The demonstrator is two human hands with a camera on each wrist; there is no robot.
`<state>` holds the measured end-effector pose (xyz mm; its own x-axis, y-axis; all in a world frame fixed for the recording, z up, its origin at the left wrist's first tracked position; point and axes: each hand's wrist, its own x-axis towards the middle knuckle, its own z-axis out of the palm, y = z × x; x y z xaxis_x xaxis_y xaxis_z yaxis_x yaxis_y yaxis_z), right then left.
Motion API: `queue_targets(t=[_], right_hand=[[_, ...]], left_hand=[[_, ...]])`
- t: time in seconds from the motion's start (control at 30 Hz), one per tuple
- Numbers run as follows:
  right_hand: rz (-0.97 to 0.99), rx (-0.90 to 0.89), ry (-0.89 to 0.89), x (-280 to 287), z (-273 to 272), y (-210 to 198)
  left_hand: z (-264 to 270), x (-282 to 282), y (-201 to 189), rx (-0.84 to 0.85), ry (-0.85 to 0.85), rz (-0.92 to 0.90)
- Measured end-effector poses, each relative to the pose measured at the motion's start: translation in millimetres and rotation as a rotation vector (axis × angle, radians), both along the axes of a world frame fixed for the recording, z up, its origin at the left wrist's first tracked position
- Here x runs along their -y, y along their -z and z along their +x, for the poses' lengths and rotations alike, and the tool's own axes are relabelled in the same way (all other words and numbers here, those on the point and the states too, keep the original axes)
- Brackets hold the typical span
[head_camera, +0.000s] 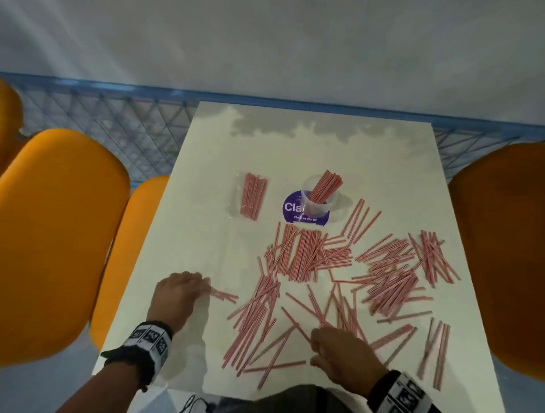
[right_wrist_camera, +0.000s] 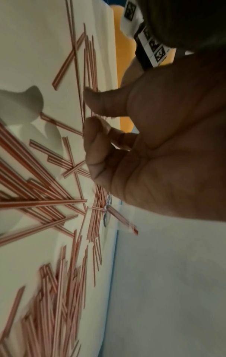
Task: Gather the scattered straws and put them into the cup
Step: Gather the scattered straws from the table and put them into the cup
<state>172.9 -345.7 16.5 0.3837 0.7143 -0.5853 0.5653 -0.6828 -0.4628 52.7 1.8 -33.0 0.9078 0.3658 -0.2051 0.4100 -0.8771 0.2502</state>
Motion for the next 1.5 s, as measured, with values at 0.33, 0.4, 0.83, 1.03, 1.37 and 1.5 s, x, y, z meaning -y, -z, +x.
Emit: queue_targets(t=[0.33, 0.4, 0.83, 1.03, 1.37, 1.5], right_hand=[[0.14, 0.087, -0.138, -67, -11, 36], [0.157, 0.095, -0.104, -87, 1, 32], [0.003, 0.397, -0.233, -101, 29, 19], [0.123, 0.402, -0.422, -145, 27, 28], [0.026, 0.412, -0.63, -152, -5, 30], [-0.059, 0.459, -0.682, -152, -15, 39]], left_hand=[[31, 62, -15, 0.004, -0.254, -0.206], [37, 75, -15, -0.005, -0.221, -0.258], [13, 98, 9, 0.008, -0.023, -0.18], [13, 88, -5, -0.044, -0.08, -0.168], [13, 97, -1, -0.151, 0.03, -0.109], [12, 98, -1, -0.207, 0.12, -0.042]])
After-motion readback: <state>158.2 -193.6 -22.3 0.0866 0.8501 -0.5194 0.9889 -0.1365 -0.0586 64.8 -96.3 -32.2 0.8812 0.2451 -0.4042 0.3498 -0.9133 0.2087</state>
